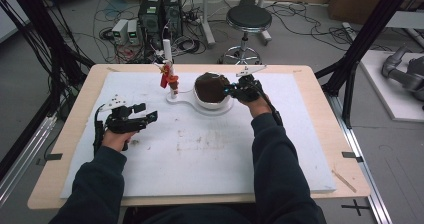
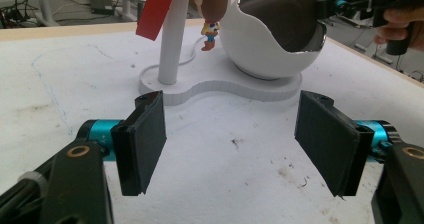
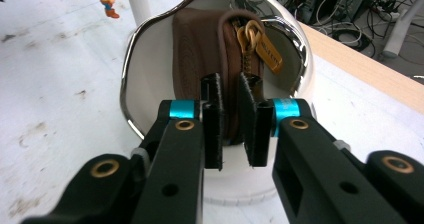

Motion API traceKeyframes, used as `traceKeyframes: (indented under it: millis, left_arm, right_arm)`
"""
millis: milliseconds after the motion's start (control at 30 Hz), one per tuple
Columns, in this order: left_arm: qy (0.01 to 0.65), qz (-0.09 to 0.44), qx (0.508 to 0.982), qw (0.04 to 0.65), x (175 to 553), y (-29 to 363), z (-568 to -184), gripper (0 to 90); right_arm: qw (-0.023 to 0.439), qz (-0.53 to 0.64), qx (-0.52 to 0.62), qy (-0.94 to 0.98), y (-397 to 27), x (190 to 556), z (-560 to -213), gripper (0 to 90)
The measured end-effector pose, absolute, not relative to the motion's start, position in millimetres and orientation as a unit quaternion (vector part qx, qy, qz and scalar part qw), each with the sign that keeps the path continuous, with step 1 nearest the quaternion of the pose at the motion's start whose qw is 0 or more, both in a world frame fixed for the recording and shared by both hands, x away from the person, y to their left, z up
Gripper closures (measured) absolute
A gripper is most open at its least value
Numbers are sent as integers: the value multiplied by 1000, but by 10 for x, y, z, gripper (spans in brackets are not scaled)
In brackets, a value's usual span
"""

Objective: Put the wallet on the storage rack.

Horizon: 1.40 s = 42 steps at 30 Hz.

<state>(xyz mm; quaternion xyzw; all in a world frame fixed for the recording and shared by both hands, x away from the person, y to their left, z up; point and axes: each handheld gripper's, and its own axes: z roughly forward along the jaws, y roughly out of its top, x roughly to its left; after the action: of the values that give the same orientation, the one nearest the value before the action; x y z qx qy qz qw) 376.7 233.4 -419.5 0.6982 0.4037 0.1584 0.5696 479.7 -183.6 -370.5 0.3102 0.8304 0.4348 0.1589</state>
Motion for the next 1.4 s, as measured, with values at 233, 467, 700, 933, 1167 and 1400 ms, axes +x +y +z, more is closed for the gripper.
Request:
traceKeyframes:
  millis: [233, 467, 700, 933, 1167, 1400]
  left_arm:
    - [399, 173, 680, 591, 3748, 2370, -4152, 242]
    - [390, 190, 684, 587, 3744, 2370, -4115, 200]
    - [394, 193, 683, 585, 3744, 2373, -4113, 200]
    - [395, 199, 686, 578, 3748, 2372, -4115, 200]
    - [386, 207, 692, 574, 3732, 2358, -4102, 200]
    - [385, 211, 694, 570, 3723, 2365, -4097, 201]
  right_arm:
    - [171, 470, 351, 792, -2268, 4512, -3587, 366]
    - [204, 469, 358, 781, -2710, 4085, -3696, 276]
    - [215, 474, 373, 768, -3019, 3844, -3824, 266]
    - [228, 464, 389, 762, -3239, 3716, -3940, 244]
    - [234, 458, 391, 763, -3306, 3649, -3993, 231]
    - [244, 445, 391, 768, -3263, 3633, -4003, 220]
